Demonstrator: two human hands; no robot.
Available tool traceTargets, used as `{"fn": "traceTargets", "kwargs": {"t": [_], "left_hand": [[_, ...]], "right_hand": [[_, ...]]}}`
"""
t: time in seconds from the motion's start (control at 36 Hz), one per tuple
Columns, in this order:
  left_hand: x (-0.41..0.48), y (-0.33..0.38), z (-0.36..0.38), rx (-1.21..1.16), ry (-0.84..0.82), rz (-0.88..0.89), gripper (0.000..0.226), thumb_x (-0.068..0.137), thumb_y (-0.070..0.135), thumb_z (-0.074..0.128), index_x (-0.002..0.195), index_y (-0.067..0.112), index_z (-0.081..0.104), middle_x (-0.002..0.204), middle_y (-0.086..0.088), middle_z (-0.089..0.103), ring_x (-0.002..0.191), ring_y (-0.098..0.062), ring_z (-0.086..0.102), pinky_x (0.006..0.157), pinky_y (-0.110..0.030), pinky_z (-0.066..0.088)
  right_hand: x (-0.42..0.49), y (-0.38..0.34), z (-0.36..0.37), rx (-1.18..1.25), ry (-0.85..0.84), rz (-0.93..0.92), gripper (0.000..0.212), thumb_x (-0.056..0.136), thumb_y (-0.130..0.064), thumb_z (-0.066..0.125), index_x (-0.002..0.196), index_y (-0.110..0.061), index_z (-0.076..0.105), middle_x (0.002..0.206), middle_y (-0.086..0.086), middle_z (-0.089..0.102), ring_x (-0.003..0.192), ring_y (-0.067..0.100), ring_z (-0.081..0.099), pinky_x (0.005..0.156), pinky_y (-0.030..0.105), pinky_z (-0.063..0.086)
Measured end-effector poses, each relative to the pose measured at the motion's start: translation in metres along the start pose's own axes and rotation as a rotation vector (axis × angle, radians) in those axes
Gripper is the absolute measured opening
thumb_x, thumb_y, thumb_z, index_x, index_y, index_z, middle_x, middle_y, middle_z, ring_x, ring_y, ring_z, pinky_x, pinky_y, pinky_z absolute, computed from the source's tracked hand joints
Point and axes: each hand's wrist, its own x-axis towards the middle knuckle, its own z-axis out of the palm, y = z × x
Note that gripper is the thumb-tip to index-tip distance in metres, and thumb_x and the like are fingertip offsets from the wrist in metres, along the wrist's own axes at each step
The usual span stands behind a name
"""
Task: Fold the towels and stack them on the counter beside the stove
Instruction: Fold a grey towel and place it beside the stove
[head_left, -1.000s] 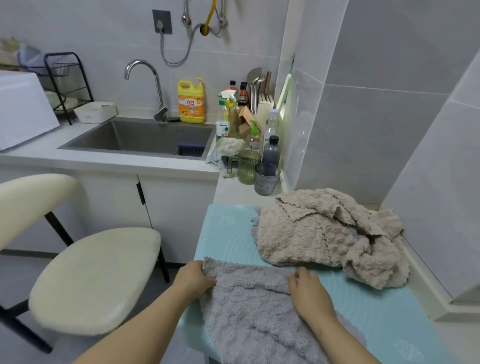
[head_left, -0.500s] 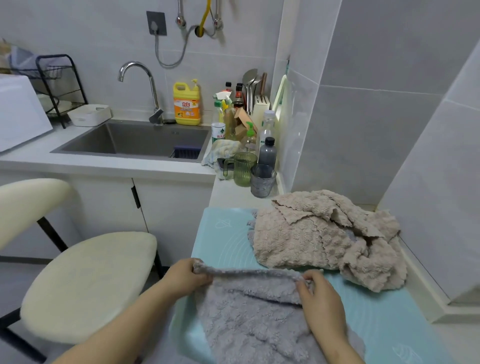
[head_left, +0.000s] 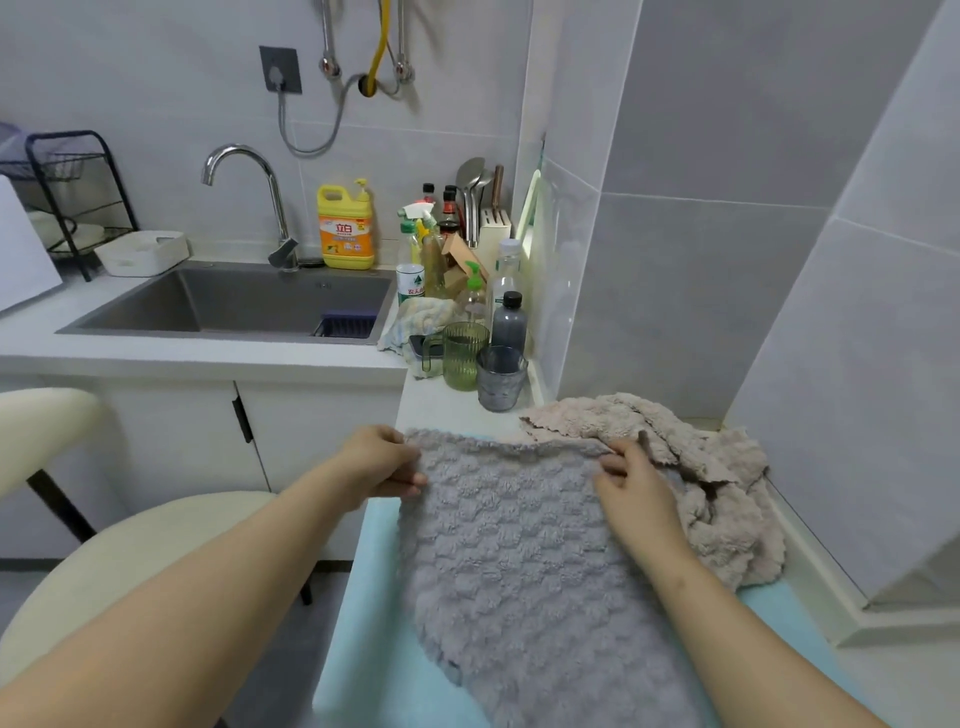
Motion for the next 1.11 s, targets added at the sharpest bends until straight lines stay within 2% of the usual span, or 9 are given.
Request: {"fn": "traceTargets", "kwargs": {"t": [0.11,0.22,0.36,0.5,0.58,0.69,0.86,0.97,1.11], "left_hand": [[0.008,-0.008,0.02,-0.017,0.045,-0.002,0.044,0.095,-0.003,0.043,0.137,0.008,0.034,0.105,-0.017,0.054,0.069,-0.022,0.063,0.055,-0.029,0.057],[0.006,-0.029,0.034,0.27,0.027,0.173,0.063,0.094,0.008,0.048,0.147,0.024,0.018,0.145,-0.011,0.03,0.108,-0.029,0.052,0.087,-0.039,0.049],[-0.019,-0.059,0.051,0.624,0.054,0.449,0.019,0.09,0.014,0.054,0.107,0.021,0.053,0.104,-0.001,0.052,0.076,-0.011,0.054,0.066,-0.017,0.038],[-0.045,-0.091,0.057,0.729,-0.066,0.551,0.019,0.088,0.012,0.052,0.081,0.027,0.043,0.067,0.01,0.044,0.061,-0.004,0.04,0.059,-0.016,0.032],[-0.056,-0.11,0.06,0.679,-0.114,0.516,0.026,0.085,0.015,0.055,0.074,0.025,0.033,0.068,0.007,0.047,0.06,-0.01,0.041,0.062,-0.028,0.04],[-0.068,-0.131,0.058,0.741,-0.225,0.565,0.03,0.077,0.04,0.066,0.078,0.033,0.037,0.076,0.015,0.049,0.066,-0.001,0.043,0.066,-0.019,0.038],[-0.063,-0.144,0.046,0.95,-0.382,0.707,0.055,0.059,0.049,0.064,0.107,0.024,0.056,0.112,0.009,0.05,0.094,-0.007,0.051,0.082,-0.014,0.039],[-0.061,-0.139,0.045,0.996,-0.44,0.713,0.058,0.065,0.049,0.058,0.114,0.018,0.058,0.12,0.006,0.048,0.103,-0.005,0.045,0.086,-0.01,0.033],[-0.061,-0.135,0.041,0.96,-0.422,0.673,0.027,0.084,0.018,0.059,0.111,0.016,0.063,0.118,0.01,0.054,0.104,-0.006,0.053,0.082,-0.003,0.033]], "right_hand": [[-0.003,0.003,0.002,-0.007,-0.181,0.054,0.066,0.096,-0.012,0.045,0.15,-0.029,0.011,0.152,0.0,0.028,0.112,0.024,0.056,0.088,0.035,0.048],[-0.01,0.018,0.006,-0.088,-0.079,-0.02,0.057,0.091,-0.014,0.052,0.143,-0.026,0.031,0.142,-0.001,0.041,0.131,0.022,0.04,0.106,0.038,0.036],[-0.037,0.045,0.011,-0.187,-0.12,-0.132,0.016,0.086,-0.012,0.056,0.095,-0.024,0.055,0.089,-0.005,0.055,0.085,0.012,0.052,0.07,0.02,0.04],[-0.07,0.071,0.023,-0.208,-0.401,-0.119,0.019,0.081,-0.019,0.059,0.072,-0.034,0.051,0.078,-0.007,0.055,0.07,0.004,0.049,0.066,0.017,0.039],[-0.083,0.089,0.03,-0.247,-0.485,-0.154,0.007,0.065,-0.044,0.053,0.072,-0.044,0.052,0.081,-0.016,0.056,0.083,0.0,0.051,0.076,0.017,0.041],[-0.094,0.101,0.031,-0.429,-0.596,-0.268,0.059,0.05,-0.068,0.04,0.1,-0.042,0.058,0.094,-0.029,0.039,0.102,0.0,0.034,0.093,0.02,0.029],[-0.1,0.1,0.035,-0.505,-0.593,-0.259,0.075,0.042,-0.073,0.038,0.111,-0.047,0.052,0.099,-0.029,0.031,0.105,0.0,0.025,0.088,0.024,0.02],[-0.101,0.097,0.041,-0.461,-0.54,-0.181,0.013,0.067,-0.055,0.046,0.078,-0.055,0.042,0.091,-0.035,0.03,0.102,0.001,0.026,0.088,0.024,0.02],[-0.098,0.098,0.046,-0.413,-0.499,-0.132,0.018,0.09,-0.035,0.05,0.094,-0.053,0.05,0.09,-0.034,0.033,0.102,0.004,0.03,0.088,0.024,0.023]]}}
